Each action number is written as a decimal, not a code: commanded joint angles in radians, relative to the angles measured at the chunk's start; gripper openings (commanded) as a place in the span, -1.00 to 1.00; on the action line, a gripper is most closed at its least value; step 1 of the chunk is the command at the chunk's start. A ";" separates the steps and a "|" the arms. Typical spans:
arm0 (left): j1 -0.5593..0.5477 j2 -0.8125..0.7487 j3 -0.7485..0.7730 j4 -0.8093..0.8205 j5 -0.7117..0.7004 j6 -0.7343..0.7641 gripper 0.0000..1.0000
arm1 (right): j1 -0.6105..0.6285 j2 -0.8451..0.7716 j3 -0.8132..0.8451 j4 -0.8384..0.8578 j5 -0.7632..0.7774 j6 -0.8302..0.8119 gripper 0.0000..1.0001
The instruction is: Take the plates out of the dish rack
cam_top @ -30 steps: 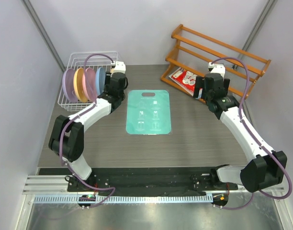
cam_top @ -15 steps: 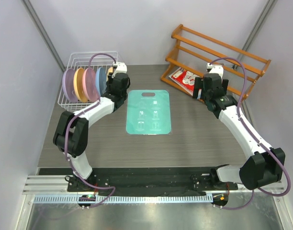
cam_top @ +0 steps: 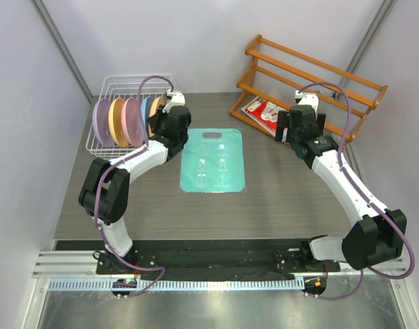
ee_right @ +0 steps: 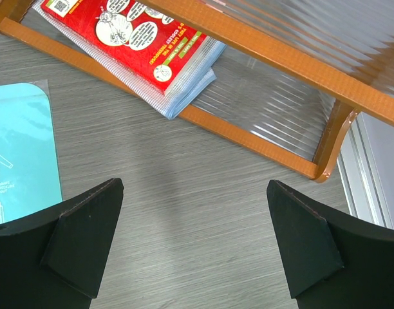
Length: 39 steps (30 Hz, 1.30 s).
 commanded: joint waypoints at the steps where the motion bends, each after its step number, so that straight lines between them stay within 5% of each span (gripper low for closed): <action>1: -0.059 -0.001 0.044 0.225 -0.096 0.148 -1.00 | 0.002 -0.006 0.010 0.019 0.000 -0.014 0.99; 12: -0.122 0.088 0.034 0.889 -0.309 0.758 -1.00 | 0.002 -0.004 0.013 0.010 -0.013 -0.014 0.99; 20: -0.182 -0.024 0.024 0.806 -0.355 0.768 -1.00 | 0.002 -0.021 0.013 0.007 -0.020 -0.003 0.99; 24: -0.223 -0.128 0.030 0.504 -0.351 0.571 -0.99 | 0.000 -0.038 0.013 -0.003 -0.027 0.006 0.99; 25: -0.234 -0.156 0.036 0.406 -0.319 0.406 -1.00 | 0.002 -0.041 0.013 -0.004 -0.028 0.009 0.99; 26: -0.251 -0.220 0.050 0.122 -0.278 0.290 -0.99 | 0.002 -0.047 0.011 -0.006 -0.027 0.011 0.99; 28: -0.252 -0.277 0.132 -0.207 -0.160 -0.099 -1.00 | 0.002 -0.060 0.010 -0.013 -0.033 0.023 0.99; 29: -0.251 -0.308 0.146 -0.373 -0.027 -0.161 -1.00 | 0.002 -0.064 0.008 -0.016 -0.036 0.029 1.00; 39: -0.272 -0.524 0.056 -0.519 0.469 -0.522 -1.00 | 0.000 -0.225 -0.111 0.036 -0.204 0.091 0.99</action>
